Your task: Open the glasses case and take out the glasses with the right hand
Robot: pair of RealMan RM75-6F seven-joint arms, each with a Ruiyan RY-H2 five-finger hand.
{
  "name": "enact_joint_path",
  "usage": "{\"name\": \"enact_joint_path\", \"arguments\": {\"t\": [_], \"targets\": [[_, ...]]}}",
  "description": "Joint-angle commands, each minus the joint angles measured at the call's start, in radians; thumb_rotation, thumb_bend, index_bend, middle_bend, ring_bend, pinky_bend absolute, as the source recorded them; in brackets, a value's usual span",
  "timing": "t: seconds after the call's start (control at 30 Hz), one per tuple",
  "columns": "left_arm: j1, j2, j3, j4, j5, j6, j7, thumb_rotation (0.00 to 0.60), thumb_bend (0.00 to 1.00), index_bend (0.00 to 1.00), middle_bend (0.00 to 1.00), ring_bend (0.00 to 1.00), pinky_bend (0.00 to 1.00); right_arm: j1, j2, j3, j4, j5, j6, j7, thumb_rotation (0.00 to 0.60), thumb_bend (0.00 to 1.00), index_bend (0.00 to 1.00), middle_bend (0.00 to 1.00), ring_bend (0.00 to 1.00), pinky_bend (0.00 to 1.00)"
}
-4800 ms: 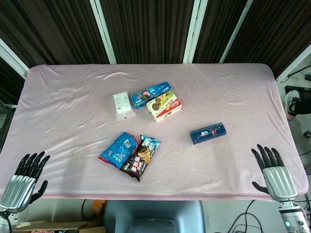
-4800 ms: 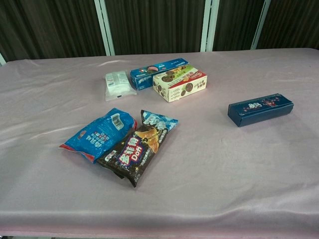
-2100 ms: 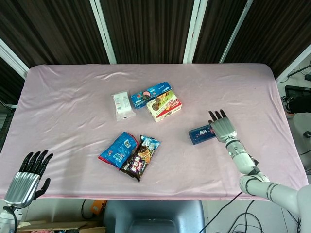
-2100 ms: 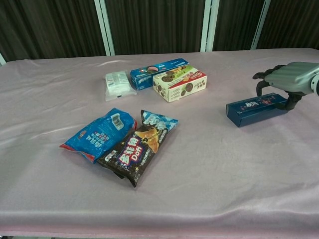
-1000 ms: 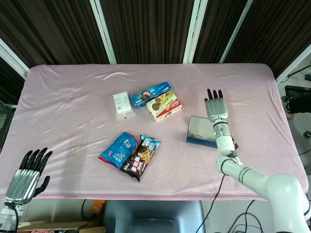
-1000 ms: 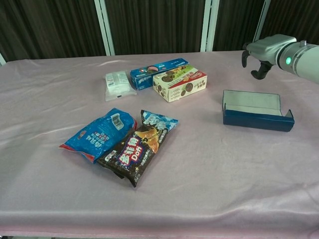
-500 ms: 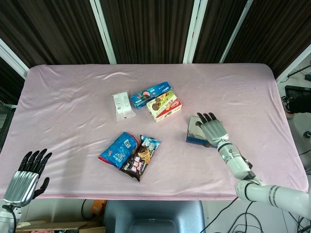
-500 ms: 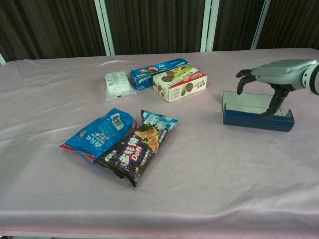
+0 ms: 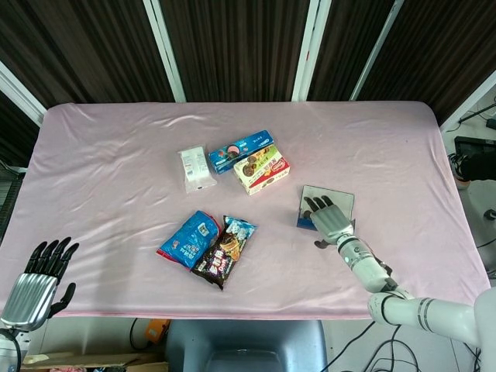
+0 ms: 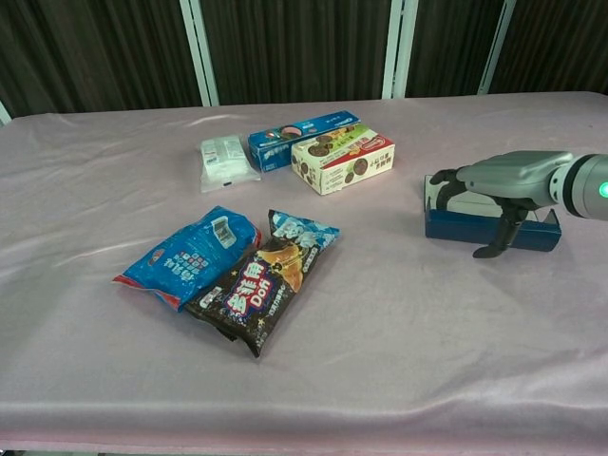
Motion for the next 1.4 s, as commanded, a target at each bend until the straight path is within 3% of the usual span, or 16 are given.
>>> {"name": "enact_joint_path", "arguments": {"t": [0.03, 0.3, 0.53, 0.83, 1.1, 1.27, 1.4], "targets": [[0.000, 0.000, 0.001, 0.000, 0.000, -0.001, 0.001, 0.600, 0.41, 0.00, 0.00, 0.00, 0.00, 0.000, 0.001, -0.008, -0.025, -0.027, 0.012, 0.002, 0.600, 0.38, 0.42, 0.00, 0.00, 0.00], [0.001, -0.002, 0.003, -0.002, 0.006, 0.000, 0.009, 0.600, 0.41, 0.00, 0.00, 0.00, 0.00, -0.032, 0.051, -0.076, -0.153, -0.165, 0.066, -0.015, 0.600, 0.38, 0.43, 0.00, 0.00, 0.00], [0.004, -0.002, 0.005, -0.003, 0.012, 0.008, 0.010, 0.600, 0.41, 0.00, 0.00, 0.00, 0.00, -0.094, 0.133, -0.183, -0.264, -0.314, 0.120, -0.030, 0.600, 0.38, 0.43, 0.00, 0.00, 0.00], [0.005, -0.005, 0.010, -0.004, 0.023, 0.007, 0.019, 0.600, 0.41, 0.00, 0.00, 0.00, 0.00, -0.193, 0.248, -0.295, -0.292, -0.472, 0.182, 0.032, 0.600, 0.38, 0.43, 0.00, 0.00, 0.00], [0.005, -0.012, 0.011, -0.007, 0.023, 0.002, 0.035, 0.600, 0.41, 0.00, 0.00, 0.00, 0.00, -0.253, 0.287, -0.290, -0.210, -0.506, 0.222, 0.124, 0.600, 0.38, 0.44, 0.00, 0.00, 0.00], [0.002, -0.016, 0.007, -0.007, 0.016, -0.004, 0.043, 0.600, 0.41, 0.00, 0.00, 0.00, 0.00, -0.249, 0.266, -0.244, -0.122, -0.446, 0.172, 0.155, 0.600, 0.38, 0.44, 0.00, 0.00, 0.00], [-0.001, -0.019, 0.005, -0.009, 0.008, -0.014, 0.052, 0.600, 0.41, 0.00, 0.00, 0.00, 0.00, -0.235, 0.217, -0.199, -0.053, -0.405, 0.164, 0.077, 0.600, 0.38, 0.43, 0.00, 0.00, 0.00]]}}
